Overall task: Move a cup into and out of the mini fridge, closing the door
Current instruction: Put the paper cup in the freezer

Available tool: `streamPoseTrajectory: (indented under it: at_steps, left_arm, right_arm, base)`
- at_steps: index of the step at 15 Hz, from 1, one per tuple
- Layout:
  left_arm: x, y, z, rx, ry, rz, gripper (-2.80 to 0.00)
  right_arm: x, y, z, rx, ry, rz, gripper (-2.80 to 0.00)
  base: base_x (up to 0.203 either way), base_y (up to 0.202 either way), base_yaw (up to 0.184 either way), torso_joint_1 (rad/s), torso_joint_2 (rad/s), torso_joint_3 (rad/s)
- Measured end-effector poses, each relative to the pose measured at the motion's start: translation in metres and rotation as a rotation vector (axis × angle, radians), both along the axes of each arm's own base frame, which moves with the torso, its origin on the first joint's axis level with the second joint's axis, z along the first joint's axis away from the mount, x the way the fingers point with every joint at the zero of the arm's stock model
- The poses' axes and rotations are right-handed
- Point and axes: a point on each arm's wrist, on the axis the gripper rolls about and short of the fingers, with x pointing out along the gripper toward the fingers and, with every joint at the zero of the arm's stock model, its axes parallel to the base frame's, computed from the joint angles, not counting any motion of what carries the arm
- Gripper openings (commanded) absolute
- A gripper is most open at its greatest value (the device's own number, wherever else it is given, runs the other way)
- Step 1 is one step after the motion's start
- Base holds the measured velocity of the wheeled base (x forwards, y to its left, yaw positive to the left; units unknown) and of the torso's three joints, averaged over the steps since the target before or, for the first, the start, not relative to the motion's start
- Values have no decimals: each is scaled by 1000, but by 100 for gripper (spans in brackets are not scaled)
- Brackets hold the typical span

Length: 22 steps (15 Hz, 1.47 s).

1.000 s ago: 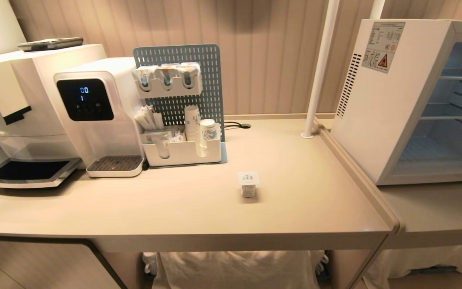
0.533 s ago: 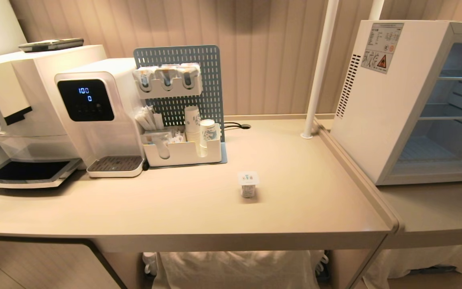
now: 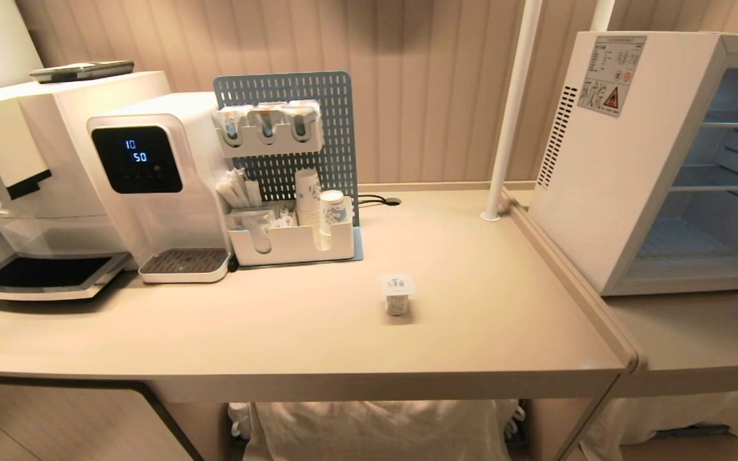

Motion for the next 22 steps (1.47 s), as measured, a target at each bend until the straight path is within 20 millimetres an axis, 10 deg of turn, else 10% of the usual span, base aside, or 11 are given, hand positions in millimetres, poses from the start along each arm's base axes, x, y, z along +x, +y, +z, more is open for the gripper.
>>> streamPoseTrajectory:
  at_steps: [22]
  left_arm:
    - [0,0,0,6,8,3,-280]
  right_arm:
    - [4,4,-21,-31,140,188,-280]
  base:
    - [0,-128,2,2,2,1]
